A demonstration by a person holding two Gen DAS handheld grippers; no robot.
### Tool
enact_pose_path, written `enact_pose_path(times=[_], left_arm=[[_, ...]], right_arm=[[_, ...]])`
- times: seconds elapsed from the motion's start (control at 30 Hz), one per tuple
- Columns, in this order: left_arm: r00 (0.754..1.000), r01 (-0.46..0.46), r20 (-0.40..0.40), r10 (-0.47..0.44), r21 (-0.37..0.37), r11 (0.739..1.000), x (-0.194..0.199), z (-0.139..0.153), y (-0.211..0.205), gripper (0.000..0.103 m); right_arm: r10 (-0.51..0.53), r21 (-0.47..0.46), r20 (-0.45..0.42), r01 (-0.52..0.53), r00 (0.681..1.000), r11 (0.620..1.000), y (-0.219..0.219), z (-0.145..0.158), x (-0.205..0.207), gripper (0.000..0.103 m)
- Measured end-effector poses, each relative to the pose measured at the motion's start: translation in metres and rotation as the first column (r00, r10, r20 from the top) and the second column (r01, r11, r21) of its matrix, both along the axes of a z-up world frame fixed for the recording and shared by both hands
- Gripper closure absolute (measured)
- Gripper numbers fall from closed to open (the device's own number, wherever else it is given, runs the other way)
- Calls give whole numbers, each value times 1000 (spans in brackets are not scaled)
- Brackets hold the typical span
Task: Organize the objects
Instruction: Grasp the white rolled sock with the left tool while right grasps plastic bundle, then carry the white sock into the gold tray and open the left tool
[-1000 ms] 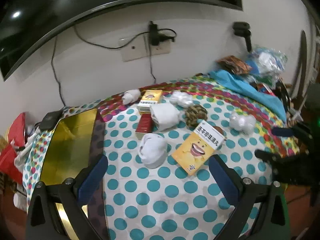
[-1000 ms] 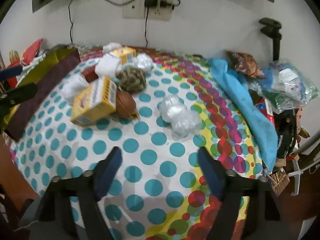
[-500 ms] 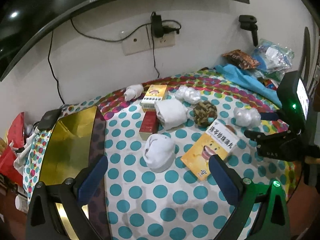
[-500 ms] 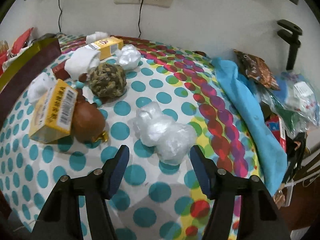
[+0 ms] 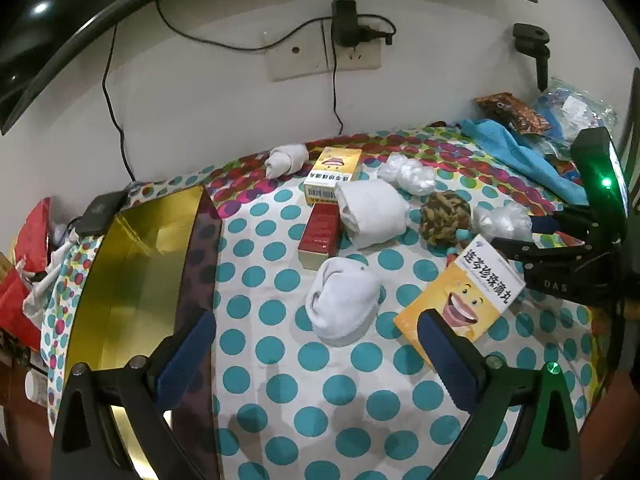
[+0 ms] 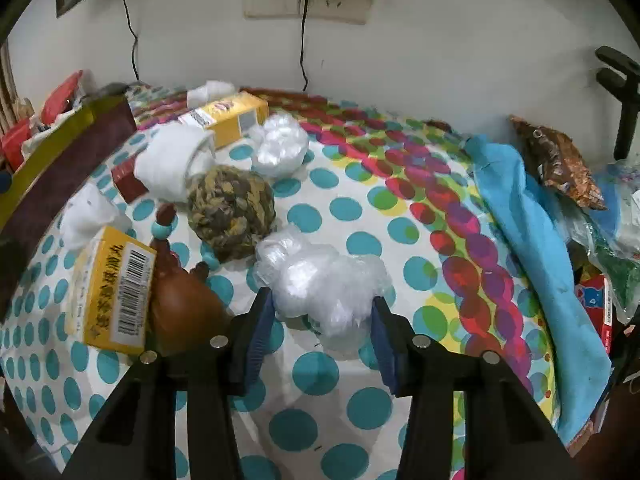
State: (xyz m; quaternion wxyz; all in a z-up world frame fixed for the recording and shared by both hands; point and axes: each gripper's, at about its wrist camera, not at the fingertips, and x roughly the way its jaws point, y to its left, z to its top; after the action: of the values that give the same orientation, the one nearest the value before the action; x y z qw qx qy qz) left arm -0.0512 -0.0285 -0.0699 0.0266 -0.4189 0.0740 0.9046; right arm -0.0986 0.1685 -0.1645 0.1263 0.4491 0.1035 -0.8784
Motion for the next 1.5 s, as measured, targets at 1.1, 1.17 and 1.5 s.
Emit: enact_pose_path(times=[1.1,1.17,1.5], left_arm=[[987,86,134,-92,50,995,-49,-42,11,61],[987,69,141,-81,92,993,-50,-41,5,62],[997,45,59,-50,85,995,-31,-13,-12,62]], right_arm=[[-51,-187,-16,47,999,981,11,-4,14,63],[-54,-197,-12,51,998,979,12,-5,13,63],[-69,-208,-22,63,997,976,14,-8,13,63]])
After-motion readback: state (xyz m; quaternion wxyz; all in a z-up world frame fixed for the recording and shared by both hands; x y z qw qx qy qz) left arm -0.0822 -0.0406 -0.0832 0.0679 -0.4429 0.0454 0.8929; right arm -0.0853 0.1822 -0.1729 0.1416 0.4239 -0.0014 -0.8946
